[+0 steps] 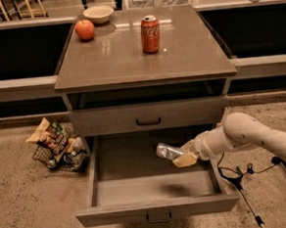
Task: Place redbull can into middle drawer
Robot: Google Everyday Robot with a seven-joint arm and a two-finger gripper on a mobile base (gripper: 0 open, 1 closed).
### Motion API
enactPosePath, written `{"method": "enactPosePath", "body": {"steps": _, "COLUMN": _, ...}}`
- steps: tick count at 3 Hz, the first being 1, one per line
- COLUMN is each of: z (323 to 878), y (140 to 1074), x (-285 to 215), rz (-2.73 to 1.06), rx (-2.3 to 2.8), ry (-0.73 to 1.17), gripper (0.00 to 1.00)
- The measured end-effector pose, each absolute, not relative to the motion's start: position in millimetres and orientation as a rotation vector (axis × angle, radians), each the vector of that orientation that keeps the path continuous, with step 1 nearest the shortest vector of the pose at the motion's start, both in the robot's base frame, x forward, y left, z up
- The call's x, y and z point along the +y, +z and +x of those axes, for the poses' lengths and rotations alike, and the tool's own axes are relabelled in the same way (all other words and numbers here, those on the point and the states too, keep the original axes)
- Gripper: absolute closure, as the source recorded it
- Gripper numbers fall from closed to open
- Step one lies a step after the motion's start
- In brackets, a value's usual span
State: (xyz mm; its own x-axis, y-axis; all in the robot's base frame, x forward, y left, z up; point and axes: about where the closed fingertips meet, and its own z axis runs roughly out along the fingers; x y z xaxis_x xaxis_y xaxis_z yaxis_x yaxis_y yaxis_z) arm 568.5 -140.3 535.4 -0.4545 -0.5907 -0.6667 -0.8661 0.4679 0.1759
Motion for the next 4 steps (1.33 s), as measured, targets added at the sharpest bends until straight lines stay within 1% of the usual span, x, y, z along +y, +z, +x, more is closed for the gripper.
{"method": "enactPosePath", "body": {"steps": 1, "z": 568, "y": 534, "x": -140, "rz": -1.203, "rx": 2.194, "ry": 0.696, "gripper": 1.00}}
{"method": "enactPosePath", "body": {"steps": 2, "z": 573, "y": 511, "x": -135, "rz": -1.143, "rx": 2.207, "ry": 0.733, "gripper": 1.00}}
{"method": "enactPosePath", "body": {"steps": 4, "z": 595, "y": 435, "x": -112, "rz": -1.066, "rx": 2.287, "ry": 0.787, "gripper": 0.98}}
